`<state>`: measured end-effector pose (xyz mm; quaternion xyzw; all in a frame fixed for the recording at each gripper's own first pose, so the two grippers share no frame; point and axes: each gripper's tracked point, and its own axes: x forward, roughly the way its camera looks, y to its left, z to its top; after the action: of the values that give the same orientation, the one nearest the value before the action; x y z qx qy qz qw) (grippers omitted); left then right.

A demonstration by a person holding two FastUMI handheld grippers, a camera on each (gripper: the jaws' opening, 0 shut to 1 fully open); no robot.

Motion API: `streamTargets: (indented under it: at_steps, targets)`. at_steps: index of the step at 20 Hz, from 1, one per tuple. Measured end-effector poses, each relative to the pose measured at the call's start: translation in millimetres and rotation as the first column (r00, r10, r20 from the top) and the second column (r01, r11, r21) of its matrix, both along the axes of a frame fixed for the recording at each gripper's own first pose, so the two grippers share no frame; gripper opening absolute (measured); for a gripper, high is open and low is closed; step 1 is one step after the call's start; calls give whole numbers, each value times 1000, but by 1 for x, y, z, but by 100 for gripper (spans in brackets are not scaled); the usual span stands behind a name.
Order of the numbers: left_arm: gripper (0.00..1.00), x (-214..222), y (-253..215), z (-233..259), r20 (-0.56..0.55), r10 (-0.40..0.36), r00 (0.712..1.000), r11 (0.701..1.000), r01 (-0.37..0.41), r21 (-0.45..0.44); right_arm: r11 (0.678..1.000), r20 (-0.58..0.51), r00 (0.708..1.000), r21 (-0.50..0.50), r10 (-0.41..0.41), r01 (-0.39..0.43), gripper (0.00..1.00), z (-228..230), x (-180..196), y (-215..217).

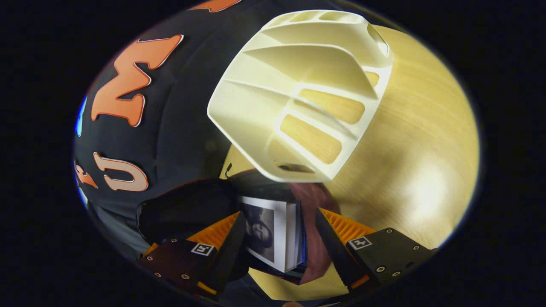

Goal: Open the schoolbag, grab two books from the bookshelf and put them into the schoolbag.

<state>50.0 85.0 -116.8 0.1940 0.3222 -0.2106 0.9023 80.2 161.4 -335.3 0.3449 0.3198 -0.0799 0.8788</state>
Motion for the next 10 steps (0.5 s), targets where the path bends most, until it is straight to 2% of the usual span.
streamTargets:
  at_steps: [4, 5, 6, 10]
  targets:
    - [1, -1, -3, -4, -2, 53, 999, 999, -53, -3, 994, -29, 999, -105, 22, -25, 98, 23, -14, -55]
    - [9, -1, -6, -5, -4, 76, 997, 997, -76, -8, 990, -40, 999, -133, 32, -37, 97, 28, -17, -69]
    - [1, -1, -7, -7, -7, 104, 995, 994, -104, -10, 987, -52, 998, -154, 42, -50, 97, 32, -20, -82]
    - [3, -13, -17, -16, -30, 245, 969, 968, -246, -51, 976, -113, 988, -177, 107, -126, 98, 47, -28, -119]
